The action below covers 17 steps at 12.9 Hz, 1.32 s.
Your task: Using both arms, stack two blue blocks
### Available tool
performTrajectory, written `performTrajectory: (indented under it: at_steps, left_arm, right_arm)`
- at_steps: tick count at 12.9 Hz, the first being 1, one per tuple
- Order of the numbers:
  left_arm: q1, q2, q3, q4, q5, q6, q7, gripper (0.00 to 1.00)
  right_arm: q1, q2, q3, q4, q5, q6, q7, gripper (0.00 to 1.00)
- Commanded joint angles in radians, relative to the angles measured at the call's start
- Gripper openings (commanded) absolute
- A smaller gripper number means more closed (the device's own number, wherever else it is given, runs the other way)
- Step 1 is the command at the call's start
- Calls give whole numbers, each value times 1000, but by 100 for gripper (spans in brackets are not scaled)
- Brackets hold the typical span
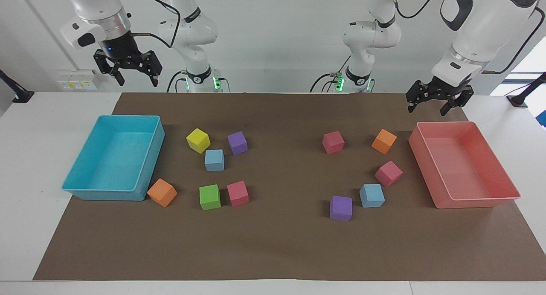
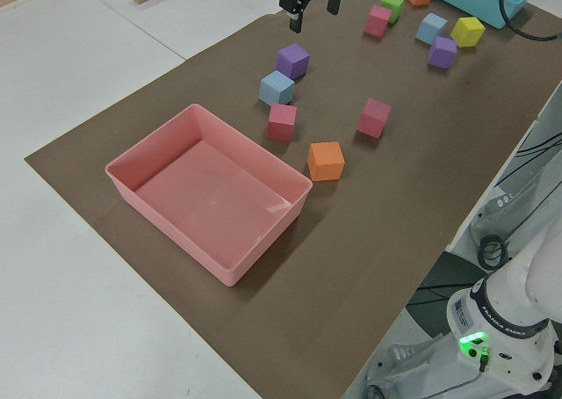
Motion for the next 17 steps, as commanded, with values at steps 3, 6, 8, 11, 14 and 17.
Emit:
performTrajectory:
  at_steps: [3,6,8,11,14,17]
  left_arm:
    - [-8,-24,5,-30,10,21,-8,100]
    - [-9,-24,5,-30,10,21,-11,100]
    - [-9,-26,3,-30,10,21,-11,100]
    - [-9,-24,3,-30,10,22,-11,100]
    - [-9,-26,3,-30,10,22,-11,100]
    - [-9,-26,3,-33,8,22,-10,100]
  right_arm:
    - [4,-26,10,-86,-3,91,-10,100]
    - [28,-9,11,-114,-3,125,-9,100]
    - [42,-1,11,-151,-2,177,4,100]
    - [73,22,11,-225,1,263,7,100]
    - [105,72,11,-234,27,305,51,100]
    - [145,126,11,-280,29,399,88,100]
